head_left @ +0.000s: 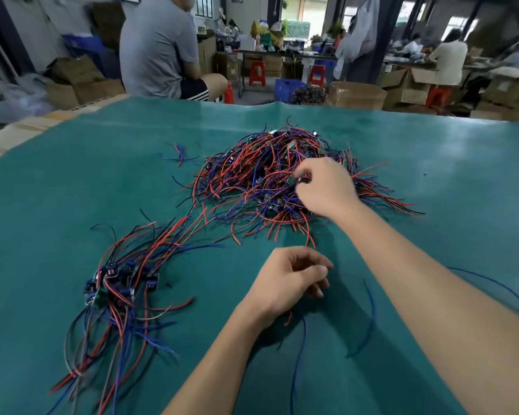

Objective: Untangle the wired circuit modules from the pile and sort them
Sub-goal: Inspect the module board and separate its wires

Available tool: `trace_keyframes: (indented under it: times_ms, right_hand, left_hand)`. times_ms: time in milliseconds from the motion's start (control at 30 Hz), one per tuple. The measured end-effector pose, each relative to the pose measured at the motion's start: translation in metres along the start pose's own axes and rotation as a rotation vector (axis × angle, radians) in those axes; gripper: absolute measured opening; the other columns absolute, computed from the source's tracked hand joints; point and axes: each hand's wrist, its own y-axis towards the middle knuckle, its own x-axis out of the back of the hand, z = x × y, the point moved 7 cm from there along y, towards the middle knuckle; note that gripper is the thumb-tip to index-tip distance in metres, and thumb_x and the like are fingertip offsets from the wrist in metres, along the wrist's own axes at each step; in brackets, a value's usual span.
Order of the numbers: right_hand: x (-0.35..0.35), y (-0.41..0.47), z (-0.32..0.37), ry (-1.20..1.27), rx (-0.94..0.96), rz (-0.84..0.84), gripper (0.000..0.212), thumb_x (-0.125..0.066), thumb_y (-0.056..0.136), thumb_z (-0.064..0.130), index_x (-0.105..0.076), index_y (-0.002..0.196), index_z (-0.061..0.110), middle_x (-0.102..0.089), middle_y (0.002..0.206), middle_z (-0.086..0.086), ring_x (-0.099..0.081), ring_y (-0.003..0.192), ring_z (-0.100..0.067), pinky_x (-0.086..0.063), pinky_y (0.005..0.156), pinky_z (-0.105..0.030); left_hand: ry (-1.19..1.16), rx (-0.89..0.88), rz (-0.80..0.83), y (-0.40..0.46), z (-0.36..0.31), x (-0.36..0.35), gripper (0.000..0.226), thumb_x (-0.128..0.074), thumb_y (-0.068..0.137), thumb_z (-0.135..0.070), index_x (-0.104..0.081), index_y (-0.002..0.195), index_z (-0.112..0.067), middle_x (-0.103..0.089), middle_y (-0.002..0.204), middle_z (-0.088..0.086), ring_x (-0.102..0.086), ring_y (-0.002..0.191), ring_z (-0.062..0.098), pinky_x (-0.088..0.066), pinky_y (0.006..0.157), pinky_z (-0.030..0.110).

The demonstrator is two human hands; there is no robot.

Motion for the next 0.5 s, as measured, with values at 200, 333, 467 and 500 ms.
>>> trace_keyframes:
  times_ms: [200, 333, 467, 500]
  right_hand:
    - [-0.018, 0.022, -0.051, -0.051, -0.012, 0.136, 0.037, -0.056, 0.1, 0.017, -0.061, 0.137, 0.02, -0.064, 0.135, -0.011, -0.062, 0.113, -0.033, -0.047, 0.1, -0.034]
    - [-0.021, 0.026, -0.063, 0.027, -0.064, 0.082, 0.031, -0.073, 0.092, 0.019, -0.068, 0.122, 0.018, -0.073, 0.106, -0.007, -0.067, 0.107, -0.031, -0.051, 0.099, -0.037]
    - [-0.031, 0.029, -0.076, -0.006, -0.129, 0.127, 0.05, -0.077, 0.09, 0.033, -0.058, 0.134, 0.021, -0.069, 0.118, -0.013, -0.063, 0.115, -0.033, -0.05, 0.1, -0.04]
    - [-0.032, 0.03, -0.077, -0.002, -0.126, 0.127, 0.051, -0.077, 0.09, 0.034, -0.056, 0.134, 0.022, -0.068, 0.119, -0.014, -0.063, 0.114, -0.034, -0.05, 0.099, -0.04]
  left_hand:
    - [-0.024, 0.013, -0.005, -0.001, -0.001, 0.001, 0.013, -0.057, 0.094, 0.002, -0.069, 0.1, 0.002, -0.066, 0.073, 0.01, -0.058, 0.053, 0.012, -0.046, 0.055, 0.016]
    - [-0.022, 0.018, -0.009, -0.002, -0.003, 0.0, 0.014, -0.056, 0.094, 0.003, -0.069, 0.1, 0.002, -0.065, 0.073, 0.01, -0.058, 0.053, 0.011, -0.045, 0.054, 0.016]
    - [-0.023, 0.023, -0.011, -0.003, -0.004, 0.0, 0.014, -0.056, 0.094, 0.003, -0.068, 0.1, 0.004, -0.065, 0.074, 0.011, -0.058, 0.052, 0.011, -0.045, 0.054, 0.016]
    - [-0.023, 0.024, -0.012, -0.003, -0.004, 0.0, 0.014, -0.056, 0.094, 0.003, -0.068, 0.1, 0.004, -0.065, 0.074, 0.011, -0.058, 0.052, 0.011, -0.046, 0.054, 0.016]
